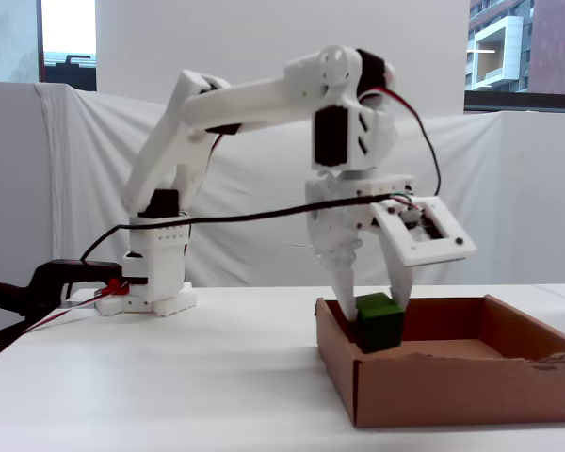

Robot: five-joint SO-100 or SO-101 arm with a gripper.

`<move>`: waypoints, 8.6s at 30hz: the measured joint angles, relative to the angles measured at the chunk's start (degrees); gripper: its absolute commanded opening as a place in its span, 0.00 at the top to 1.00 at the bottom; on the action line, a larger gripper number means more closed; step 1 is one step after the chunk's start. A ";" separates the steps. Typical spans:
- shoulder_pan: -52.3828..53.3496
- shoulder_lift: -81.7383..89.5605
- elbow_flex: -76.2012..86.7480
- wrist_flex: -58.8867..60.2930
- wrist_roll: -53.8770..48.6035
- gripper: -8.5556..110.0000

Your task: Grasp a green cube and put it in a box.

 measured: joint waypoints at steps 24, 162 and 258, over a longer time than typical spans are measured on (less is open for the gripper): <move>-0.44 -2.20 -0.35 0.00 0.09 0.74; 48.25 130.52 124.54 -13.18 -17.23 0.74; 48.25 130.52 124.54 -13.27 -15.38 0.74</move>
